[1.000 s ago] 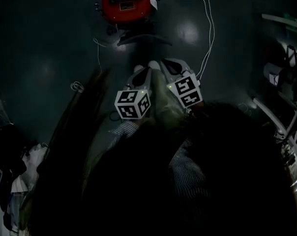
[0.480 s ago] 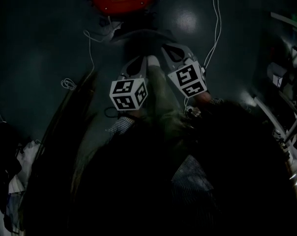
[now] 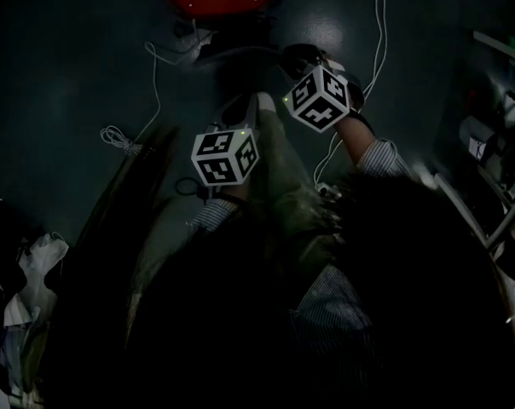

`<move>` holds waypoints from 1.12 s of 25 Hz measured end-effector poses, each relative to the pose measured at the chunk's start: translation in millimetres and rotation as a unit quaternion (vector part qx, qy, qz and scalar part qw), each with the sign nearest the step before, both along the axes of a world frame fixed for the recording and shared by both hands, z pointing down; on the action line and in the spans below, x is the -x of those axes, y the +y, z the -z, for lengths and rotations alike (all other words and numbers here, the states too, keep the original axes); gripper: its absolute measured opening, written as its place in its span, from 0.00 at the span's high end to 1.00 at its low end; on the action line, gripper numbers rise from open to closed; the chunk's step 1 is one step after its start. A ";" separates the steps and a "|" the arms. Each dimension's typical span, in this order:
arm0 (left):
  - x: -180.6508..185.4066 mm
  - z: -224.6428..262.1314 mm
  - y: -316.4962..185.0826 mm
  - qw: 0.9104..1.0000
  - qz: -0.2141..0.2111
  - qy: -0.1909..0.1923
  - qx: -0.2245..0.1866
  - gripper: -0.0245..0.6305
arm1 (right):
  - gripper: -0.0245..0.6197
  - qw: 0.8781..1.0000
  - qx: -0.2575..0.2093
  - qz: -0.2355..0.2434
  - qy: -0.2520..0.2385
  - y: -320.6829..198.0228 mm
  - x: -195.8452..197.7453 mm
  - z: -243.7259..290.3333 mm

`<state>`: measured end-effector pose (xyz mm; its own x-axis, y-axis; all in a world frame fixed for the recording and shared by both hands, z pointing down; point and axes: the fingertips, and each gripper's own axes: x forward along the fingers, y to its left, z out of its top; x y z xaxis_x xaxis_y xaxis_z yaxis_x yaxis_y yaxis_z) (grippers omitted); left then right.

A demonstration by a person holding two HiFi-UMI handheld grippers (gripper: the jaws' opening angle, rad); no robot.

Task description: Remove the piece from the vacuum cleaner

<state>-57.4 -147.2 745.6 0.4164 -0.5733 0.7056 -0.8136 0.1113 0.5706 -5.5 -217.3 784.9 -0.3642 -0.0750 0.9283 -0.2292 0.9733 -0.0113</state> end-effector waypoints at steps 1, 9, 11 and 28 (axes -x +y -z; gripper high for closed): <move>-1.2 -1.2 -0.5 1.000 0.002 0.001 0.002 0.95 | 0.81 1.000 0.004 0.002 0.009 0.9 -0.3 -4.9; -7.5 -6.8 -2.6 1.000 0.003 0.008 0.008 0.95 | 0.93 0.999 0.012 -0.003 0.031 -1.6 -5.1 -12.2; -7.0 -6.3 -5.0 1.000 0.004 0.009 0.008 0.95 | 0.93 0.999 0.013 0.004 0.030 3.0 -3.6 -9.6; -3.0 15.9 0.9 1.000 -0.006 0.004 0.002 0.95 | 0.93 0.996 0.066 -0.058 -0.011 64.0 -4.6 26.7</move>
